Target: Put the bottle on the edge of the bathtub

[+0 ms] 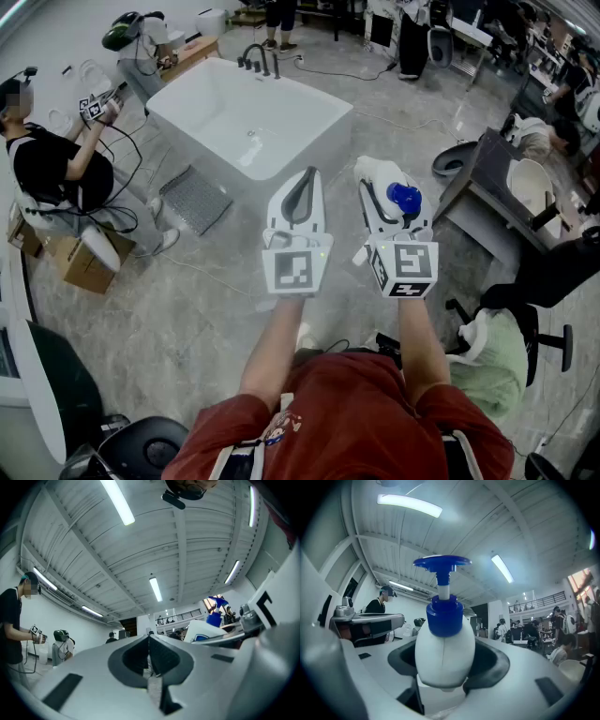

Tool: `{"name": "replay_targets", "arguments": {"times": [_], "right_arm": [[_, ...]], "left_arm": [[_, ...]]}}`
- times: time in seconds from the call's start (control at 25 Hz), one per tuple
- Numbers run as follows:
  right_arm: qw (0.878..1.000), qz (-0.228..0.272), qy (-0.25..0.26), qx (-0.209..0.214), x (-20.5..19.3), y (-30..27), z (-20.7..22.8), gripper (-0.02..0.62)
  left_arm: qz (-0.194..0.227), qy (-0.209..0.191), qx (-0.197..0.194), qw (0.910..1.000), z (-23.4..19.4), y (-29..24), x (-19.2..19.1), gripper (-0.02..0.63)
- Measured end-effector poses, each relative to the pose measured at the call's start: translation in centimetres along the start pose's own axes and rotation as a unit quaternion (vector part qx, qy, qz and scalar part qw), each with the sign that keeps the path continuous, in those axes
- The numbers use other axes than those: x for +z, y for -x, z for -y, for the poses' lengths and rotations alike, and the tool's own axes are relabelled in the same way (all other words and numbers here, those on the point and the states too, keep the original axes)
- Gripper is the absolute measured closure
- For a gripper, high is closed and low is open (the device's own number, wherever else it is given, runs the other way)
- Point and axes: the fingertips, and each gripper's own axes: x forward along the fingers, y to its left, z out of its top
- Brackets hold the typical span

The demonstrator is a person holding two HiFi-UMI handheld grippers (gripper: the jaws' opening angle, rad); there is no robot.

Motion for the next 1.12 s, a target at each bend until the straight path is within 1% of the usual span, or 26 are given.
{"name": "replay_targets", "arguments": {"times": [0.32,0.44,0.56,0.68,0.96,1.12], "right_arm": [[1.000,0.000,-0.002,0.004,-0.5,-3.0,-3.9,0.324],[1.000,0.004,-0.009,0.000,-0.5,-3.8,-4.9,0.324],[1.000,0.009,-0.018,-0.008,-0.4,-4.3,-5.6,0.324],[1.000,0.010,-0.018,-0.016,-0.8,-4.5,-5.7,0.324],[0.999,0.001,-0.026,-0.020,-2.3,-6.0,-4.4,0.324],[0.999,-0.002,-0.036,-0.014,-3.0,-7.8,-3.6,0.324]], "left_arm": [[-0.012,0.005,0.001,0.9999,-4.7,0.4,-1.2,0.591],[-0.009,0.003,-0.005,0.9999,-5.9,0.4,-1.5,0.591],[-0.014,0.014,-0.010,0.9997,-6.9,0.4,-2.2,0.591],[-0.021,0.026,-0.014,0.9993,-7.5,0.3,-3.2,0.591],[-0.022,0.035,-0.012,0.9991,-7.9,-1.2,-4.5,0.591],[-0.032,0.030,-0.012,0.9990,-8.1,-2.8,-5.4,0.591]]}}
